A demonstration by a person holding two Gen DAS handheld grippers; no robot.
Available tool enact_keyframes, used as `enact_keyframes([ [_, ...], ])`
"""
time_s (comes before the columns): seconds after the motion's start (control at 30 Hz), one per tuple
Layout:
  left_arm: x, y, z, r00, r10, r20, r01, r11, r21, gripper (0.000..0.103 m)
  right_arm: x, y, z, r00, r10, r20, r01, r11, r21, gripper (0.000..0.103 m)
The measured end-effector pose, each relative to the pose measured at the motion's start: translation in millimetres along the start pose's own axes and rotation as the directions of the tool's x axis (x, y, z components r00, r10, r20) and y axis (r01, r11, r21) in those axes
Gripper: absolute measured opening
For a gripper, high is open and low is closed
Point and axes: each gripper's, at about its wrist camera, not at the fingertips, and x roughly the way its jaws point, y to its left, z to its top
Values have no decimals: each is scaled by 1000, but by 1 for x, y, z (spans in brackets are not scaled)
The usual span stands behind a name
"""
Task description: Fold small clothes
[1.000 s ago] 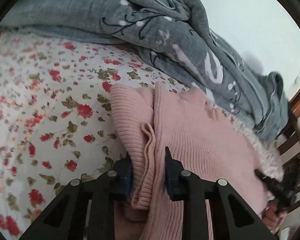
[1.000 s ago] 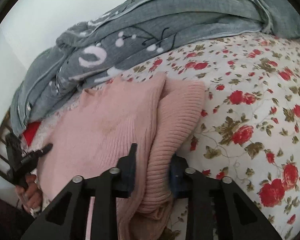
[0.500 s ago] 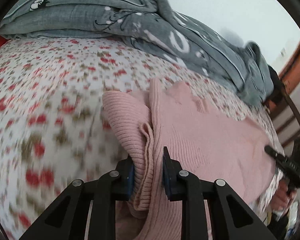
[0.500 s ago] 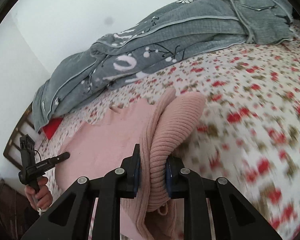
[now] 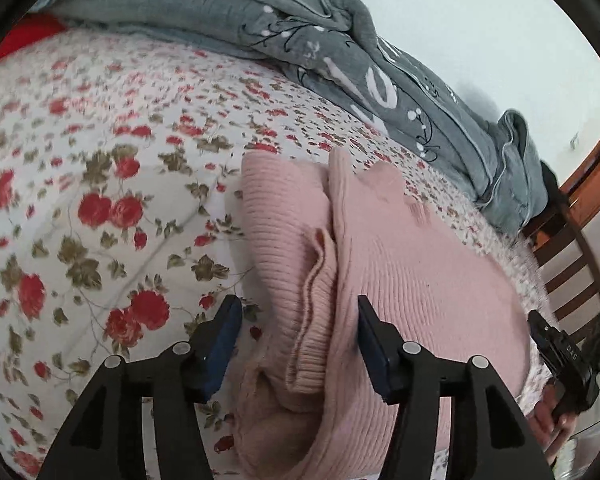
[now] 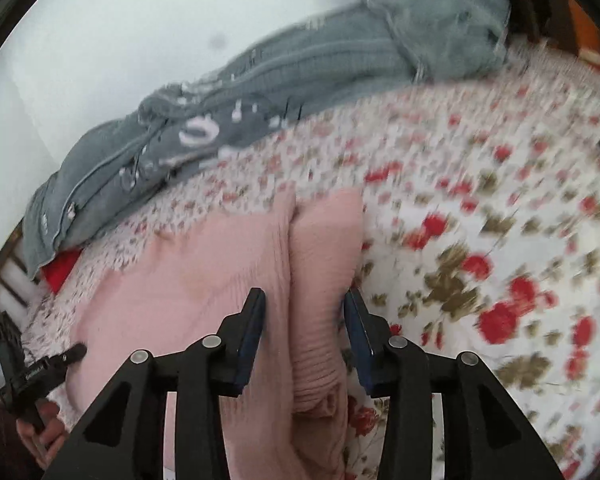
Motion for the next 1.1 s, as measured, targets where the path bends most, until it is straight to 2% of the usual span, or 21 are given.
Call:
enact_keyframes([
  [0.17,3,-1,-3,1000,-7,11,7,1000,1,59,-22,67,-4,996,15,92,2,983,-182,41],
  [0.27,4,-7,-4,1000,19,14,-20,999,26,59,-14,111,-16,996,46,74,-23,957,-288,41],
  [0.37,3,-11,-5,999,35,18,-36,998,54,59,7,140,-27,998,54,16,-46,949,-312,41],
  [0.47,0,-10,-6,1000,28,12,-28,998,60,60,34,149,-34,999,37,-39,-46,955,-294,41],
  [0.57,-5,-6,-8,1000,16,5,-16,997,69,60,67,149,-43,995,-34,-98,4,957,-290,41],
  [0.6,-6,-6,-9,1000,15,5,-15,997,73,60,72,149,-48,994,-51,-92,20,952,-306,41],
  [0.67,-9,-4,-10,1000,15,6,-16,996,91,60,67,154,-58,996,-71,-51,48,935,-352,41],
  [0.83,-13,-6,-13,1000,25,16,-27,991,127,60,43,160,-75,994,-102,-30,80,901,-427,41],
  [0.97,-13,-6,-13,1000,18,13,-19,992,122,60,19,162,-106,991,-132,29,130,865,-484,41],
  [1.1,-12,-8,-16,1000,17,11,-18,991,132,60,7,156,-131,989,-144,29,140,860,-491,41],
])
